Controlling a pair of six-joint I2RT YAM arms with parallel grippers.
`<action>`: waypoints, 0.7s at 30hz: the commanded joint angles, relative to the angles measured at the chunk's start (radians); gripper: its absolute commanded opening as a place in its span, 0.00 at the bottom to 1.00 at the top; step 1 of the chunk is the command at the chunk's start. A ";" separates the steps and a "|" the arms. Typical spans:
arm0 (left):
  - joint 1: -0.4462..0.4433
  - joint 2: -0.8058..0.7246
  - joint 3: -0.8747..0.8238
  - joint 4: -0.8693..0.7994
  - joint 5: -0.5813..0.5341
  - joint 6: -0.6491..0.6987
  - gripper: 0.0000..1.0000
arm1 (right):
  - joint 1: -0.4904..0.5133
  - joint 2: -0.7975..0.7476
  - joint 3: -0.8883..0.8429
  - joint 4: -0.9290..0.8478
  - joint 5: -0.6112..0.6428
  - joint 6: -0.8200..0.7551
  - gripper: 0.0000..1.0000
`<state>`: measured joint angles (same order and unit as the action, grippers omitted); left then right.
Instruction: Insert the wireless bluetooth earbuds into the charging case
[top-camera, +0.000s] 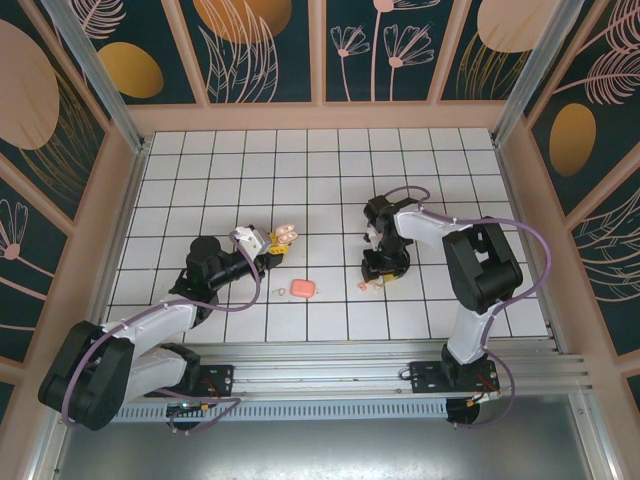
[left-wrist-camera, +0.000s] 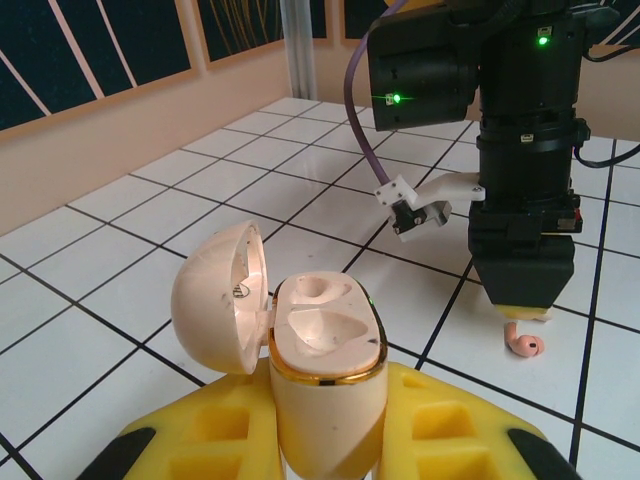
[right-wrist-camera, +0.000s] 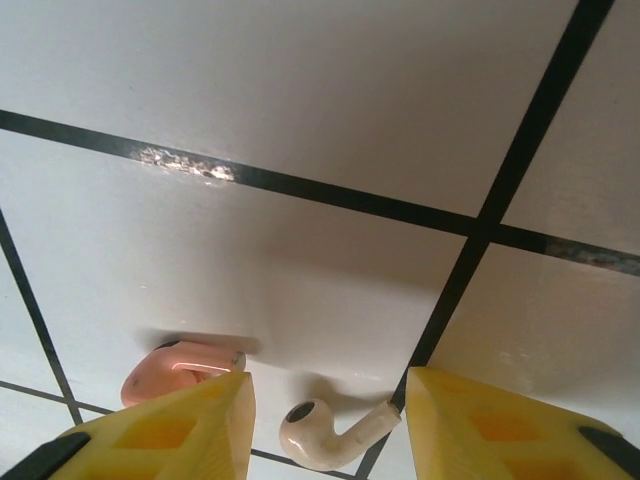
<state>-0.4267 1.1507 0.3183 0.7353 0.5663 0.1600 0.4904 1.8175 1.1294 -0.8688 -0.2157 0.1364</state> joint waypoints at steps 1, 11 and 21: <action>-0.006 0.000 0.025 0.007 0.012 -0.009 0.05 | -0.006 -0.009 -0.010 0.004 -0.028 0.009 0.44; -0.005 0.004 0.022 0.013 0.012 -0.009 0.05 | 0.010 -0.061 -0.081 -0.032 -0.077 0.056 0.43; -0.005 -0.003 0.020 0.016 0.014 -0.012 0.05 | 0.051 -0.093 -0.063 -0.060 -0.070 0.099 0.43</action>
<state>-0.4271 1.1511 0.3183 0.7357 0.5667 0.1596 0.5385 1.7535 1.0531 -0.8791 -0.3080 0.2089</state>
